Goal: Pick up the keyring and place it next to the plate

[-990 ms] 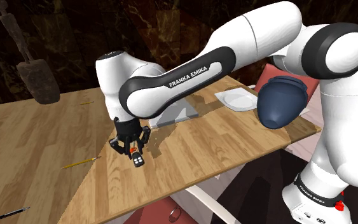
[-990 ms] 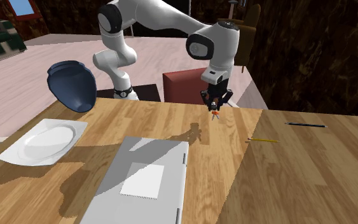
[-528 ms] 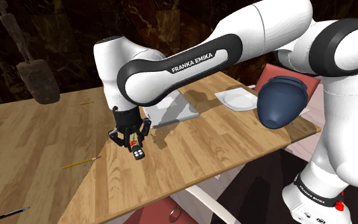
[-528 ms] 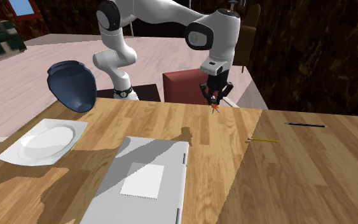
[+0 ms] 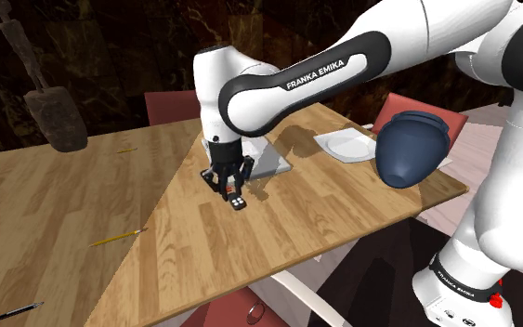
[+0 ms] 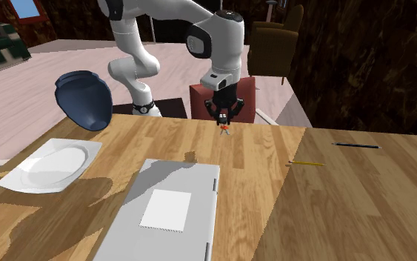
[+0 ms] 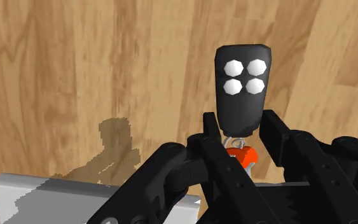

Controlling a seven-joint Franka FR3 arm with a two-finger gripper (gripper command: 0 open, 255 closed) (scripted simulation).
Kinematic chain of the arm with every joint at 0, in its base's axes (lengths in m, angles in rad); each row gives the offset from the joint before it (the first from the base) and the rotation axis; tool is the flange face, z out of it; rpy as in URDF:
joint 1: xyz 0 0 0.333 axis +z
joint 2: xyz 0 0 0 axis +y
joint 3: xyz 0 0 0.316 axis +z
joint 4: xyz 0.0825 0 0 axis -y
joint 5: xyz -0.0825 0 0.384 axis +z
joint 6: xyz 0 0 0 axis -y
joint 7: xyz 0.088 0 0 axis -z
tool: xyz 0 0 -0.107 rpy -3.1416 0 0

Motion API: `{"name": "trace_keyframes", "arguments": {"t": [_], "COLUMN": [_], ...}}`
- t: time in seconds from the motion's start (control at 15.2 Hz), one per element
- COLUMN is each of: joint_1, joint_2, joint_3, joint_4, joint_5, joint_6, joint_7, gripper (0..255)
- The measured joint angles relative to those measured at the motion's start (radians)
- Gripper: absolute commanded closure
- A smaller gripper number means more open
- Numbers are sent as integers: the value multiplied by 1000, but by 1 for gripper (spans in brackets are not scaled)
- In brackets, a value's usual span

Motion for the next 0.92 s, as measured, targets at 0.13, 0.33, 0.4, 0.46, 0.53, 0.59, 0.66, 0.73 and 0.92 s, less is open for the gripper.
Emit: {"name": "trace_keyframes", "arguments": {"t": [0.13, 0.33, 0.4, 0.46, 0.53, 0.59, 0.66, 0.73, 0.92], "joint_1": [-32, -77, -92, -106, -117, -129, -141, -153, -189], "joint_2": [-44, -112, -133, -156, -170, -187, -204, -217, -265], "joint_3": [-12, -37, -48, -59, -68, -79, -90, -103, -144], "joint_4": [-50, -129, -151, -174, -183, -201, -222, -239, -297], "joint_5": [23, 56, 66, 77, 83, 90, 96, 100, 115], "joint_6": [11, 28, 31, 31, 27, 28, 33, 38, 46], "joint_7": [-50, -131, -161, -189, -212, -239, -265, -292, -376], "gripper": [255, 255, 255, 255, 255, 255, 255, 255, 255]}}
